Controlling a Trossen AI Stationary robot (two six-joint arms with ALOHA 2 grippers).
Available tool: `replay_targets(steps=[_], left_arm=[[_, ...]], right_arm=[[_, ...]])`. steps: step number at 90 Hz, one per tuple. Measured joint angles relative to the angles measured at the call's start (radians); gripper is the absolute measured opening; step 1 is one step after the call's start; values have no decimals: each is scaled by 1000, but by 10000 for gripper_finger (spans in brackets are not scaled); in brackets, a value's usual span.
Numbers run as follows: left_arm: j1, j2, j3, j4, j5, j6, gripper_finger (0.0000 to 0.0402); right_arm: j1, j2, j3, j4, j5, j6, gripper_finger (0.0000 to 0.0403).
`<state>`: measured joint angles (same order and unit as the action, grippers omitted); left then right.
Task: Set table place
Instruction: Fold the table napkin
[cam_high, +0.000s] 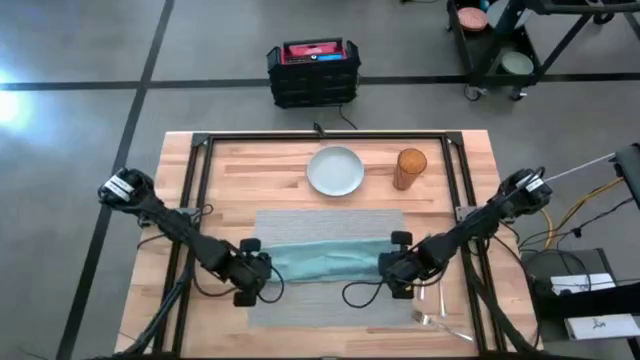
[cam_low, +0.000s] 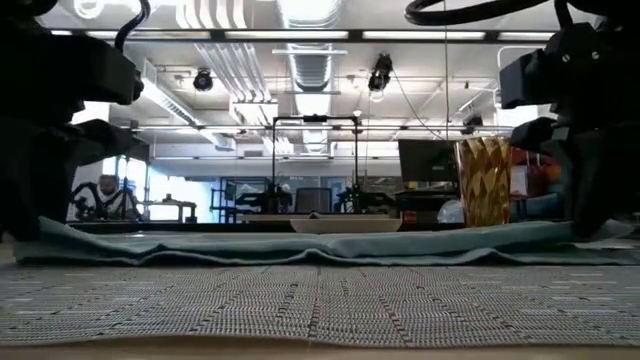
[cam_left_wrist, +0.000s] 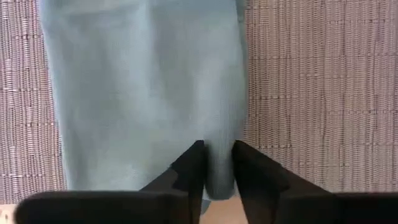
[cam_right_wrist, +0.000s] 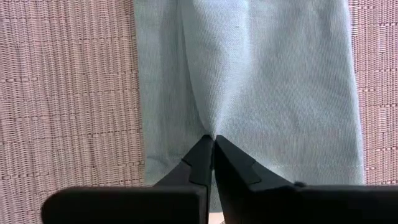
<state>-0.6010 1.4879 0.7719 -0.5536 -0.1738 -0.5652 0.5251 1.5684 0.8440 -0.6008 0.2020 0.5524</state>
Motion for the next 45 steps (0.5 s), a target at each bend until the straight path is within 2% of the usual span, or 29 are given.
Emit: replay_targets(steps=[16, 45], left_arm=[[0, 0, 0, -15, 0, 0, 6], [0, 0, 0, -58, -2, -19, 2]], right_arm=[[0, -20, 7, -22, -22, 36, 0], [1, -79, 72, -88, -55, 108, 0]])
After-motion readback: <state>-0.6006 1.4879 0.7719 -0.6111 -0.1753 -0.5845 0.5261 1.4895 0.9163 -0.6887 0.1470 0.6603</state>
